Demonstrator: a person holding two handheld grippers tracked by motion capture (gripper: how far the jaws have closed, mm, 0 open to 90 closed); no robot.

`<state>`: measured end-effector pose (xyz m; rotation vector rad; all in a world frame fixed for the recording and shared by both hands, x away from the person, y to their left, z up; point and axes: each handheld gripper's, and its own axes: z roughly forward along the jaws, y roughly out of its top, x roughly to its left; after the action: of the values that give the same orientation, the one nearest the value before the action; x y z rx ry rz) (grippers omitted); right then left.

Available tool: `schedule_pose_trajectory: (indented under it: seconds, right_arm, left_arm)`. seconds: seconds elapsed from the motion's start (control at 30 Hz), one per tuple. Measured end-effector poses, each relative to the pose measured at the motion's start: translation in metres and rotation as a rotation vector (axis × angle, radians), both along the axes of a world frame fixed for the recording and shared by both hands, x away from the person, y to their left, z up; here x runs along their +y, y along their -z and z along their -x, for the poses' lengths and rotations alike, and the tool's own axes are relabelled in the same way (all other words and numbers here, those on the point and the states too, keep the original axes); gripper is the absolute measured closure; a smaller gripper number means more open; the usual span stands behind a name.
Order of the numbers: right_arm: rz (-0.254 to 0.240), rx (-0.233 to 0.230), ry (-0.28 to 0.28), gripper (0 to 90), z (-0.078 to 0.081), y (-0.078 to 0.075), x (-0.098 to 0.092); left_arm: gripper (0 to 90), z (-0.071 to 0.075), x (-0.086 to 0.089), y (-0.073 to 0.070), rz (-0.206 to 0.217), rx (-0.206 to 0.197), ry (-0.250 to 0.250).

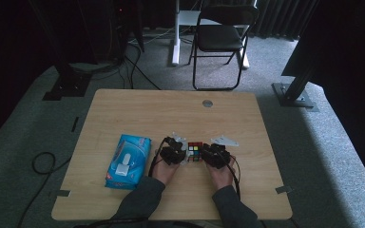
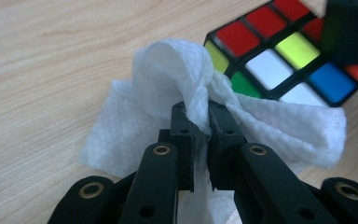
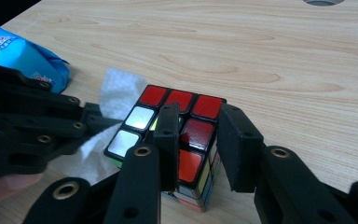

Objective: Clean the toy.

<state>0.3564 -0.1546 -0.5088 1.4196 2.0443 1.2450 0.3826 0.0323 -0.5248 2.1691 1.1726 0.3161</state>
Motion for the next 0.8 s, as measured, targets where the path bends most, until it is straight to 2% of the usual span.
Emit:
schedule_pose_trajectory:
  seconds: [0.1,0.23,0.43,0.8]
  right_arm:
    - [-0.001,0.001,0.001,69.9,0.000,0.000,0.000]
    - [-0.001,0.000,0.000,70.0,0.000,0.000,0.000]
    - [-0.003,0.000,-0.001,69.9,0.000,0.000,0.000]
    - [-0.005,-0.001,-0.002,69.9,0.000,0.000,-0.001]
  left_arm:
    - [82.3,0.000,-0.001,0.005,-0.005,-0.001,0.003]
    - [82.2,0.000,-0.001,0.005,-0.011,0.002,0.006]
    - [82.0,0.000,0.001,0.004,0.005,0.008,0.000]
    - [81.8,0.006,0.004,-0.013,0.042,-0.029,0.006]
